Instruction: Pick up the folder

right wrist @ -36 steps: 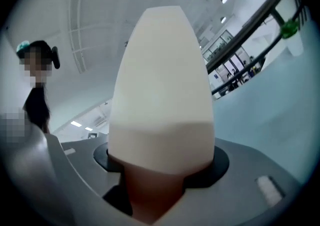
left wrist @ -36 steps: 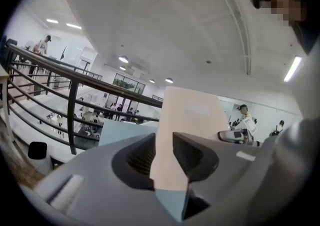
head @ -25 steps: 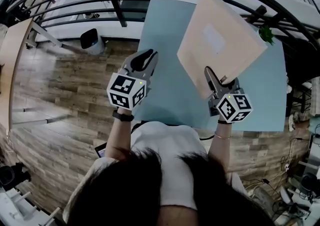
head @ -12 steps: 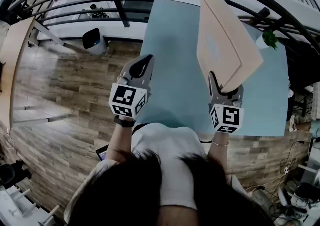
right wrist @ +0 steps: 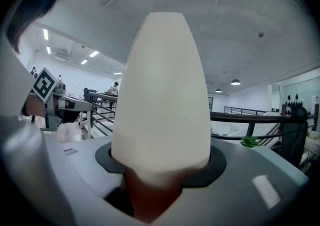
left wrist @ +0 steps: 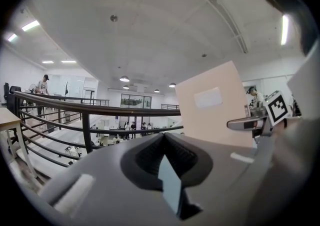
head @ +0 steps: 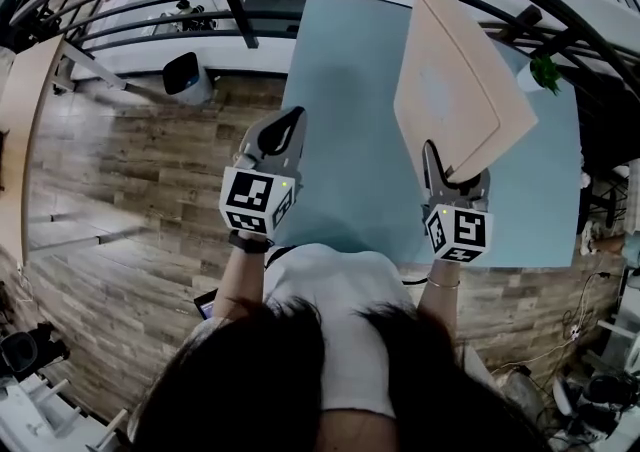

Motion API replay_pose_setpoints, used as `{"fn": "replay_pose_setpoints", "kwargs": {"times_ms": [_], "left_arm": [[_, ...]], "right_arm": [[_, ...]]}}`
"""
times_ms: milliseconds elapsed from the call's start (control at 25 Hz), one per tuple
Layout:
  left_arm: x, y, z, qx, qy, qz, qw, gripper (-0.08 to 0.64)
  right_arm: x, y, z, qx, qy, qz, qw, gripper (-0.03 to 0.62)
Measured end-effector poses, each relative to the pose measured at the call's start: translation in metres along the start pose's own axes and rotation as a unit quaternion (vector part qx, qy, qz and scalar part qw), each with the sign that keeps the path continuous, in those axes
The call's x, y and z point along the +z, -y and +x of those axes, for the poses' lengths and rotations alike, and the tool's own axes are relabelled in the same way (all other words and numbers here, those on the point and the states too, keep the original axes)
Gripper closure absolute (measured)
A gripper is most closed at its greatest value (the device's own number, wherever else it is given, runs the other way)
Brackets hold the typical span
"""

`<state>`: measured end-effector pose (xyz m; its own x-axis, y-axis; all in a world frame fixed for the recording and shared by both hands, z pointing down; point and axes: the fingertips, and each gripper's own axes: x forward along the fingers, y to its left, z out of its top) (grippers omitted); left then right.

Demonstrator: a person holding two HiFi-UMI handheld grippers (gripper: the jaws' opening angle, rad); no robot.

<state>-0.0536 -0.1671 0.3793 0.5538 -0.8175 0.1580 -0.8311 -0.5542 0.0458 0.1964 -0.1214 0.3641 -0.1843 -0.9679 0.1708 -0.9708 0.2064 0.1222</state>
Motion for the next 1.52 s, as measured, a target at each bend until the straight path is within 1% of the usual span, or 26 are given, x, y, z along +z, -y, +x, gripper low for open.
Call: {"fn": "replay_pose_setpoints", "kwargs": {"times_ms": [280, 680, 1520], "left_arm": [[0.003, 0.003, 0.008, -0.009, -0.001, 0.005, 0.9999, 0.503], [0.002, 0.004, 0.009, -0.007, -0.004, 0.006, 1.0000, 0.503], [-0.004, -0.001, 0.014, -0.004, -0.011, 0.006, 0.9999, 0.503]], "right_arm": [[-0.001, -0.001, 0.007, 0.006, -0.003, 0.008, 1.000, 0.325], [-0.002, -0.005, 0.012, 0.020, -0.003, 0.013, 1.000, 0.325], [-0.013, -0.003, 0.017, 0.016, -0.015, 0.022, 1.000, 0.331]]}}
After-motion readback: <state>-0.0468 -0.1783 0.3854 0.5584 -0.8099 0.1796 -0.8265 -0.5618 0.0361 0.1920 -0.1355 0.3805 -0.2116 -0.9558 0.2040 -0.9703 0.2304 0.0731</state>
